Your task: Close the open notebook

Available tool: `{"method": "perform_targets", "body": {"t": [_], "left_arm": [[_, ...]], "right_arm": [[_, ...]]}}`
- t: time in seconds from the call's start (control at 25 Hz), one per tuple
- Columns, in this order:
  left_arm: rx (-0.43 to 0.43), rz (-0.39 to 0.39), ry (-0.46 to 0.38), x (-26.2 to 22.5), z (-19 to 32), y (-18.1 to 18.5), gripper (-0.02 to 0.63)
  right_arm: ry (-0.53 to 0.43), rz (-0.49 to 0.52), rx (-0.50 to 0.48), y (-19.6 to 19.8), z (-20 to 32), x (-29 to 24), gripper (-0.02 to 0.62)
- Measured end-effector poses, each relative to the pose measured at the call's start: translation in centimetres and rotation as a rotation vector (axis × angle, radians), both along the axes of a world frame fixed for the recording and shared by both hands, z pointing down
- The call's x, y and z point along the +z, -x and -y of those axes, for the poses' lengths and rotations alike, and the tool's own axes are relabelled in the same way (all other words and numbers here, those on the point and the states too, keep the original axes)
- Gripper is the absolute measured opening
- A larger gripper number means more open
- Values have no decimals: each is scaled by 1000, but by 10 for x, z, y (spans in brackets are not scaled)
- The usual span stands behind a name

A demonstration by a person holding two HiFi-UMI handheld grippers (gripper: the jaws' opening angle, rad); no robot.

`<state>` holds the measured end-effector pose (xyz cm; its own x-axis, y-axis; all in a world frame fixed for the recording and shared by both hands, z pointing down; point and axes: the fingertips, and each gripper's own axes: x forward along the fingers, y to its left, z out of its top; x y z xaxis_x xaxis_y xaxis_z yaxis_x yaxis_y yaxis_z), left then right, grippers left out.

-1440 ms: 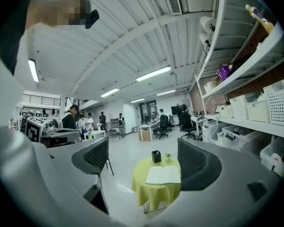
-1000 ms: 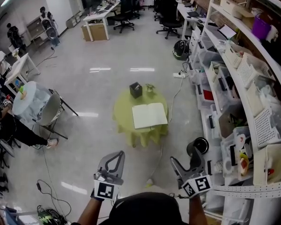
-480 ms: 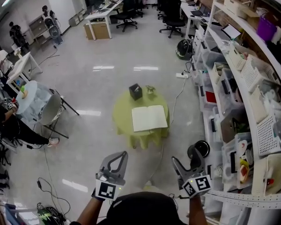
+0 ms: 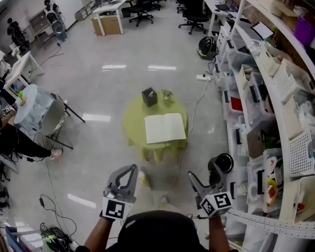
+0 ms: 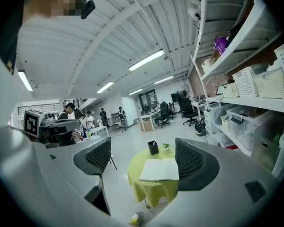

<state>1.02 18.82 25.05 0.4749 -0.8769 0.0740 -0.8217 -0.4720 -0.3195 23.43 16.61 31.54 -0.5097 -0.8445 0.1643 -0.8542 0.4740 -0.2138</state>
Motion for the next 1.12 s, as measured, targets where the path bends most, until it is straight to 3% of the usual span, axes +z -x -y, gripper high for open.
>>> {"method": "perform_targets", "body": {"t": [0.16,0.32,0.48,0.56,0.76,0.92,1.12], "left_arm": [[17,-9,17,10,22,2,17],[-19,-98,65,22,58,20,17],[7,-50,65,29,95,35,17],[40,16,50,31,112,42,17],[13,-77,90,36,154,66,17],[71,16,58,33,187,81,17],[75,-8,77,37,225,112,17]], "right_arm": [[12,-13,13,3,17,4,403],[22,-31,14,18,45,10,402],[48,-46,22,31,75,15,399],[60,-53,27,38,89,16,397],[69,-82,55,52,126,14,394],[76,-104,90,60,156,9,391],[95,-133,110,84,192,12,388]]}}
